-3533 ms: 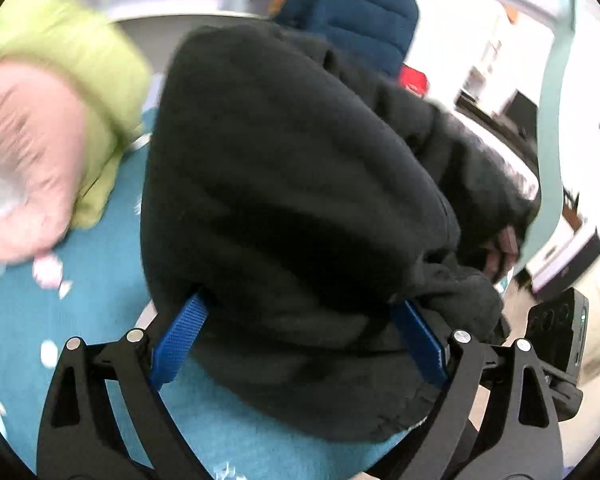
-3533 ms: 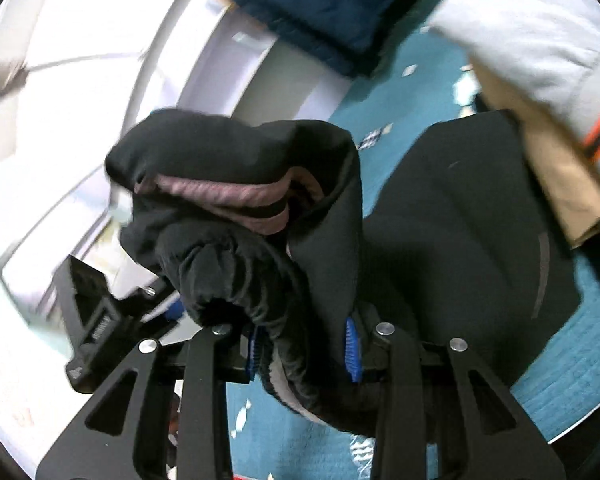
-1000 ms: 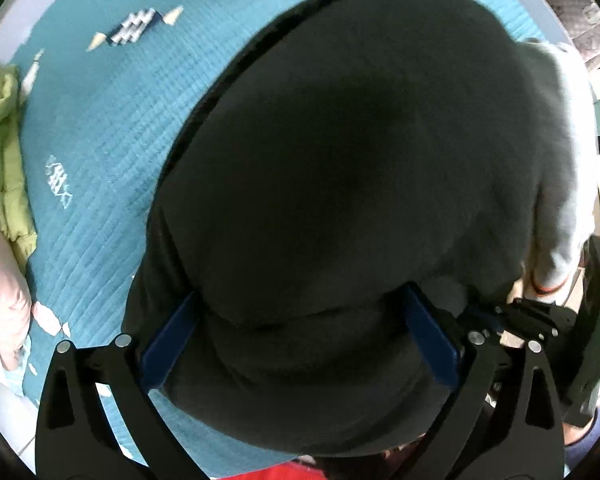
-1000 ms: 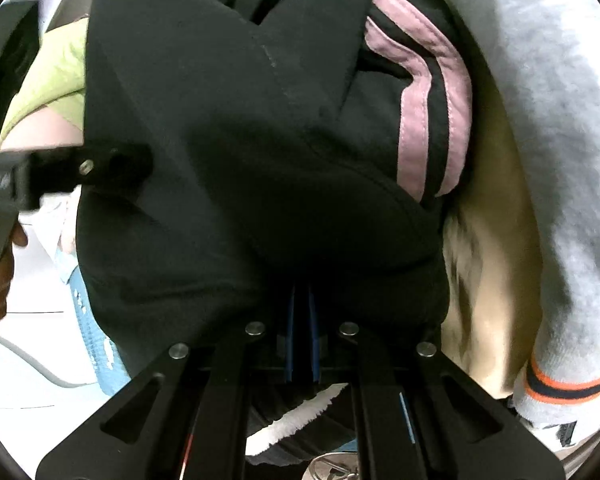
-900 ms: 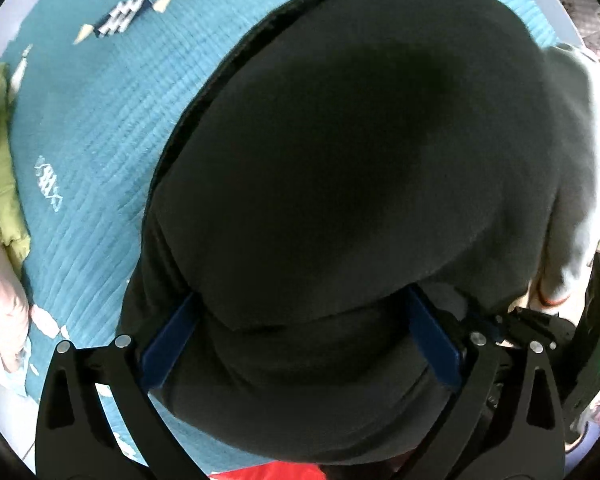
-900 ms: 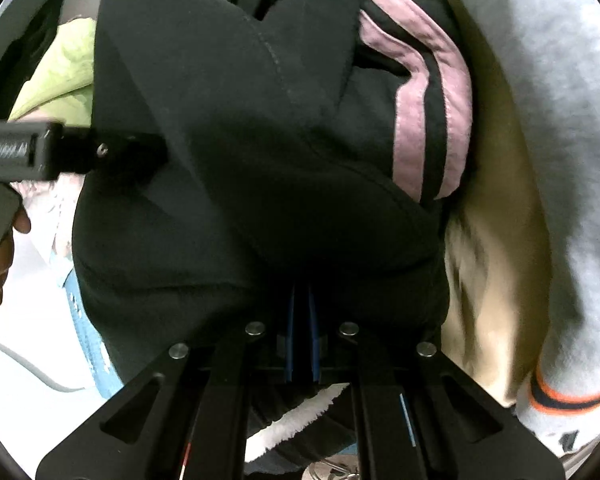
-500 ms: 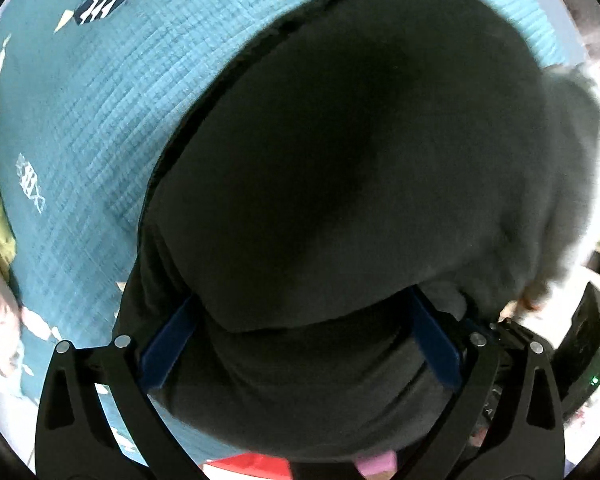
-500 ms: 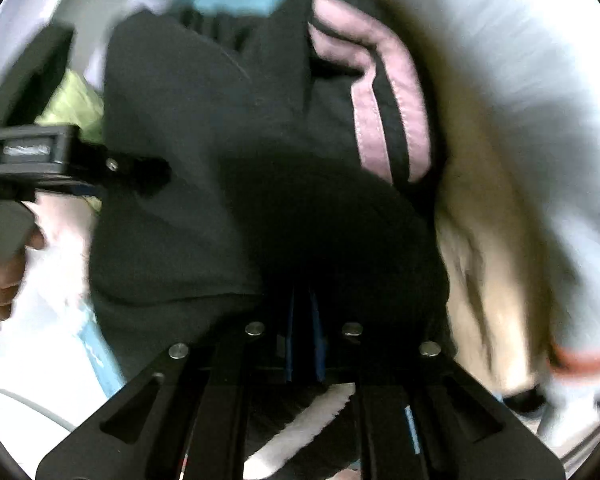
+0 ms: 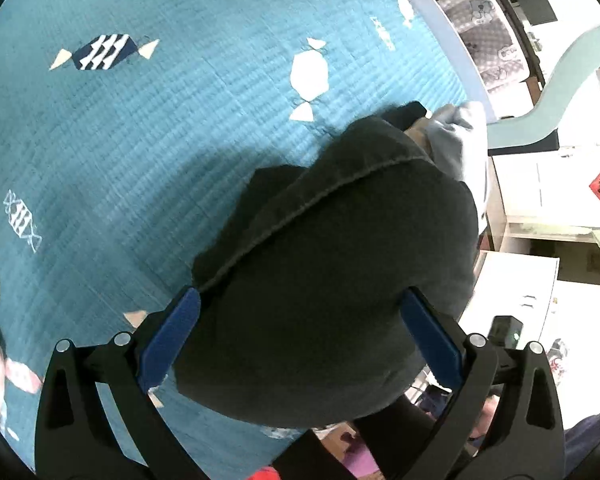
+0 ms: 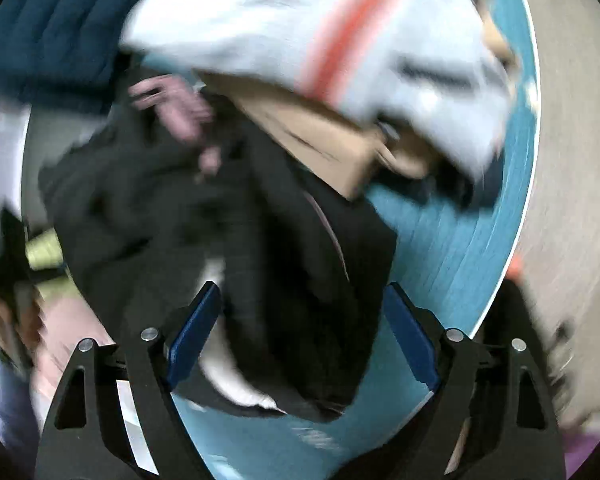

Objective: Fold large clothes

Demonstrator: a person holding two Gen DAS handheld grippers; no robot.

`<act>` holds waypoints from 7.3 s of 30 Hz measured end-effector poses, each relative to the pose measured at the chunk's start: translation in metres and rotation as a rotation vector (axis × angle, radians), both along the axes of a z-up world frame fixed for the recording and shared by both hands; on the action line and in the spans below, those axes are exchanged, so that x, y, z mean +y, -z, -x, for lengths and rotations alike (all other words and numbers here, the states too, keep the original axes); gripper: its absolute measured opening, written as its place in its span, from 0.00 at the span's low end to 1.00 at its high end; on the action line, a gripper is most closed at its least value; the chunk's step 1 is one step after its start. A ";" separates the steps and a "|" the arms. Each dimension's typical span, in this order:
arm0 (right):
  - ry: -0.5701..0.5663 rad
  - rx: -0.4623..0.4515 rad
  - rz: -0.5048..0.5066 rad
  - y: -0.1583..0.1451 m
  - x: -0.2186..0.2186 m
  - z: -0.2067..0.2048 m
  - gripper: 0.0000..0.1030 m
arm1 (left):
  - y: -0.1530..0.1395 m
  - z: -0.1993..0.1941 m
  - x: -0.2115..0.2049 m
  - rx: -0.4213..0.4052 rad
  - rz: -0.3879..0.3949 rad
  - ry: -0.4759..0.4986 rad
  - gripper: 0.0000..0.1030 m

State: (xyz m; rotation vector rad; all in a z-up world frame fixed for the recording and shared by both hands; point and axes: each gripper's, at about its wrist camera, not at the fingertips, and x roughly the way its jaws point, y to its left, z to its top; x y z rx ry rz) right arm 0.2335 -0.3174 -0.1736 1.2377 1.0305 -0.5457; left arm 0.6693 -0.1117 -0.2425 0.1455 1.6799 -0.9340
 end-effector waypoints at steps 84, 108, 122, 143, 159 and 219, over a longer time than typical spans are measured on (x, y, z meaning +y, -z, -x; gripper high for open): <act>0.130 -0.400 -0.534 0.279 0.042 0.016 0.46 | 0.176 0.010 -0.008 0.420 0.216 0.015 0.69; 0.070 -0.380 -0.541 0.307 -0.014 -0.009 0.39 | 0.145 0.030 0.015 0.392 0.233 -0.030 0.66; 0.084 -0.127 -0.279 0.369 -0.058 -0.027 0.91 | 0.192 0.020 -0.033 0.391 0.088 0.100 0.97; 0.303 -0.447 -0.637 0.505 -0.074 -0.039 0.62 | 0.196 0.040 -0.043 0.493 0.228 0.165 0.95; 0.261 -0.391 -0.730 0.478 -0.086 -0.067 0.57 | 0.127 0.053 0.015 0.495 0.289 0.083 0.95; 0.232 -0.107 -0.056 0.267 -0.320 -0.045 0.87 | -0.032 0.004 -0.225 -0.165 0.321 0.001 0.94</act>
